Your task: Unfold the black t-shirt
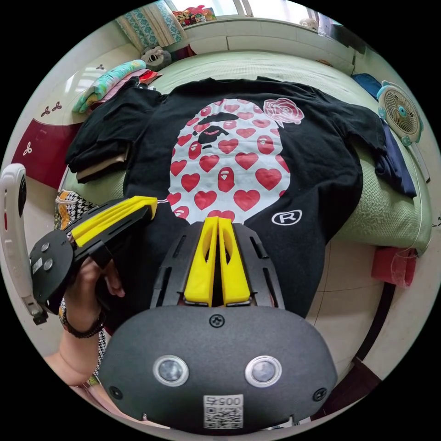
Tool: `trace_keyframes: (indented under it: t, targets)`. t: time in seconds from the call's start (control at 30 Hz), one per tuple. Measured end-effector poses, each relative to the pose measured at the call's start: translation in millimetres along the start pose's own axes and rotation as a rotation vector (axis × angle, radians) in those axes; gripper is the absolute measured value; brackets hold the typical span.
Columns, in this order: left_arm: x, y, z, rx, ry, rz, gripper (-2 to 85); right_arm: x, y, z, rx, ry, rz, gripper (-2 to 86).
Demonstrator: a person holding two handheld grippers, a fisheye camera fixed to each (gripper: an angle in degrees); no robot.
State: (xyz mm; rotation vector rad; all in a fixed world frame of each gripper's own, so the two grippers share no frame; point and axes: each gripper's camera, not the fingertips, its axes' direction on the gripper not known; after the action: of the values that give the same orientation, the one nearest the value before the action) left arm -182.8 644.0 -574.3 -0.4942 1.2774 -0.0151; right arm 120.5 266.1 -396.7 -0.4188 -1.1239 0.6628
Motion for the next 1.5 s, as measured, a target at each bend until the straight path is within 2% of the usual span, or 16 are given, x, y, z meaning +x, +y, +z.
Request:
trace_keyframes:
  t: [1.37, 1.5]
  targets:
    - [4, -10, -8, -0.005, -0.008, 0.005, -0.2, 1, -3, -8, -0.005, -0.011, -0.006, -1.3]
    - [-4, -15, -8, -0.023, 0.037, 0.003, -0.2, 1, -5, -10, -0.004, -0.029, -0.003, -1.3]
